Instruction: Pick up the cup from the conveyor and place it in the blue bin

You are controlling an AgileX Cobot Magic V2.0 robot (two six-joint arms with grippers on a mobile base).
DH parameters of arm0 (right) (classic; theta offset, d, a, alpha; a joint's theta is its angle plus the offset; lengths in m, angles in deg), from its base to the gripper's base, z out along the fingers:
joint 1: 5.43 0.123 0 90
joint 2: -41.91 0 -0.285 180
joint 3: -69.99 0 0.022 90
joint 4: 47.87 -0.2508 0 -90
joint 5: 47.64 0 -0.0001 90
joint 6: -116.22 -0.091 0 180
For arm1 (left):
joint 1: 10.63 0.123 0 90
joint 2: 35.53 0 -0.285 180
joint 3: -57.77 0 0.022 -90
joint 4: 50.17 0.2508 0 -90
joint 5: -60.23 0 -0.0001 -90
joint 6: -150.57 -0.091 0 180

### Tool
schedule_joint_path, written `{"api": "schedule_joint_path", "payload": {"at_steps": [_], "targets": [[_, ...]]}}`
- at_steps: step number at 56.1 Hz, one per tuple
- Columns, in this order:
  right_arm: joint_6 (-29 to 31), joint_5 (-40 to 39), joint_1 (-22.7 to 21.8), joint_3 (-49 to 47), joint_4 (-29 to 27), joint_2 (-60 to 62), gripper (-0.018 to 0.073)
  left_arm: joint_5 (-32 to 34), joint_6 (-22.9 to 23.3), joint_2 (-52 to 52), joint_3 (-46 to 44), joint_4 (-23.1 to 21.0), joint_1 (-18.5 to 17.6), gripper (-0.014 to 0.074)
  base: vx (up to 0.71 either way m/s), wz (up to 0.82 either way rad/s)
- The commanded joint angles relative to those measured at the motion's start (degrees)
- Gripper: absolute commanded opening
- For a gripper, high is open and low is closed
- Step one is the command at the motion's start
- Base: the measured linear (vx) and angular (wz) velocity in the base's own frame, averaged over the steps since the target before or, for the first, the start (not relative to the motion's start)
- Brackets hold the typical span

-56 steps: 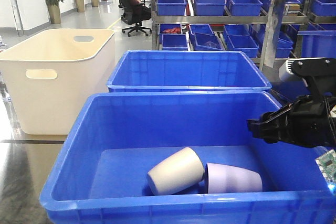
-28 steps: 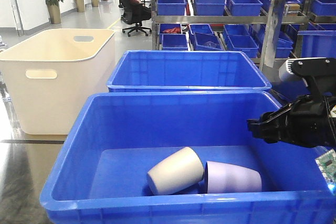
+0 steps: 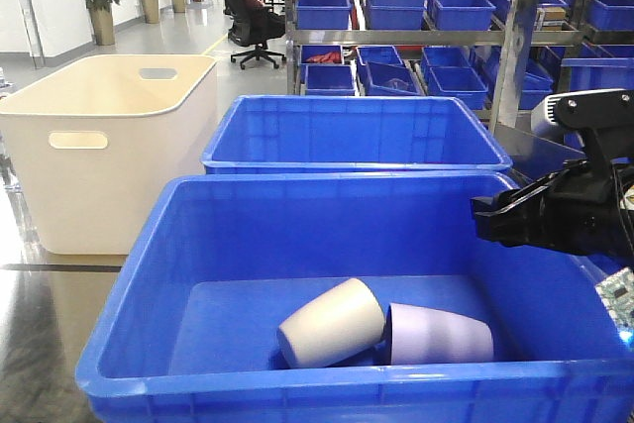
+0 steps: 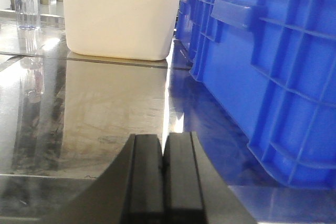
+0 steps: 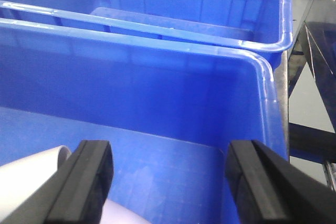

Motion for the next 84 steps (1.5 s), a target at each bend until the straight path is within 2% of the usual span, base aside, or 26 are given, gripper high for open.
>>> {"api": "schedule_joint_path", "payload": {"at_steps": [1, 21, 31, 43, 55, 59, 64, 73, 79, 84], "targets": [[0.6, -4.5, 0.1, -1.8, 0.4, 2.6, 0.0508, 4.4, -0.1, 0.5, 0.3, -0.6, 0.0, -0.0007, 0.00, 0.00], [0.9, -5.1, 6.6, -0.6, 0.9, 19.4, 0.0508, 4.4, -0.1, 0.5, 0.3, -0.6, 0.0, -0.0007, 0.00, 0.00], [0.4, -17.6, 9.2, 10.0, -0.8, 32.4, 0.0508, 4.4, -0.1, 0.5, 0.3, -0.6, 0.0, -0.0007, 0.00, 0.00], [-0.2, -27.3, 7.1, 27.1, -1.1, 47.8, 0.0508, 4.4, -0.1, 0.5, 0.3, -0.6, 0.0, -0.0007, 0.00, 0.00], [-0.2, -27.2, 0.9, 38.9, 0.5, 61.0, 0.0496, 4.4, -0.1, 0.5, 0.3, -0.6, 0.0, -0.0007, 0.00, 0.00], [-0.2, -23.6, -1.7, 41.5, 2.3, 65.2, 0.0463, 4.4, -0.1, 0.5, 0.3, -0.6, 0.0, -0.0007, 0.00, 0.00], [-0.6, -17.5, -4.7, 43.5, 2.8, 69.5, 0.0378, 4.4, -0.1, 0.5, 0.3, -0.6, 0.0, -0.0007, 0.00, 0.00], [-0.6, -8.2, -9.0, 47.3, 6.6, 75.2, 0.0142, 4.4, -0.1, 0.5, 0.3, -0.6, 0.0, -0.0007, 0.00, 0.00], [-0.5, -8.0, -9.5, 52.3, 8.0, 77.5, -0.0006, 4.4, -0.1, 0.5, 0.3, -0.6, 0.0, -0.0007, 0.00, 0.00], [-0.6, -9.5, -9.5, 57.4, 7.8, 77.6, -0.0015, 4.4, -0.1, 0.5, 0.3, -0.6, 0.0, -0.0007, 0.00, 0.00]]}}
